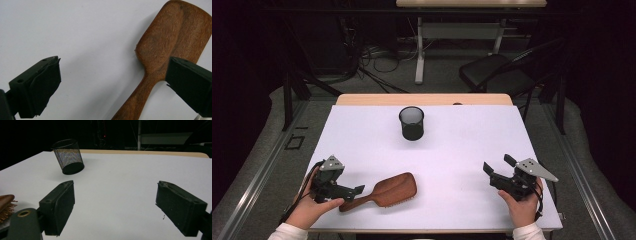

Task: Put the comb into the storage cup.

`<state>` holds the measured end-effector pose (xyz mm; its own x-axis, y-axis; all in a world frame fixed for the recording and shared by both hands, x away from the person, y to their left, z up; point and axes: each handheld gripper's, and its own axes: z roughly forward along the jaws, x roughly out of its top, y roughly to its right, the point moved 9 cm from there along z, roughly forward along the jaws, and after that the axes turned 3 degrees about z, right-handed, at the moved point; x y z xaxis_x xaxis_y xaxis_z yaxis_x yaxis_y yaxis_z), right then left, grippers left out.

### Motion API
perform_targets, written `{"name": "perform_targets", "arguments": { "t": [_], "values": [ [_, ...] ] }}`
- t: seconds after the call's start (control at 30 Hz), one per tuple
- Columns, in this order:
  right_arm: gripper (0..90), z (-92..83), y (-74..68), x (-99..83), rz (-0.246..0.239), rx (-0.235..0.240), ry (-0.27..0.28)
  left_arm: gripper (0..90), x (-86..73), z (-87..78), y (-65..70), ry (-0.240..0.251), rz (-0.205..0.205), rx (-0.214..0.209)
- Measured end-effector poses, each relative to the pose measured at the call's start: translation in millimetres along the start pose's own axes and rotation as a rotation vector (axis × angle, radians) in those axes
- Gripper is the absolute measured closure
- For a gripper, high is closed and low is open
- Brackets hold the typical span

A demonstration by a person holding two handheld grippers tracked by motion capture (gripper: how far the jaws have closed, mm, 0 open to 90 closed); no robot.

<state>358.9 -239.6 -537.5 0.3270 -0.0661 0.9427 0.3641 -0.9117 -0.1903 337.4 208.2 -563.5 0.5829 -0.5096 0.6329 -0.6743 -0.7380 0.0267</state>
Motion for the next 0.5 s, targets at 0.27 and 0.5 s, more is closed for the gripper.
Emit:
{"name": "perform_targets", "arguments": {
  "t": [0.27,0.5],
  "values": [
    [15.3,0.2,0.6,0.1,0.003,-0.002,0.002,0.6,2.4,4.7,5.9,-0.066,0.07,-0.001],
    [15.3,0.3,0.9,-0.1,0.008,-0.005,0.003,0.7,0.4,7.6,6.0,-0.124,0.117,0.015]
  ]
}}
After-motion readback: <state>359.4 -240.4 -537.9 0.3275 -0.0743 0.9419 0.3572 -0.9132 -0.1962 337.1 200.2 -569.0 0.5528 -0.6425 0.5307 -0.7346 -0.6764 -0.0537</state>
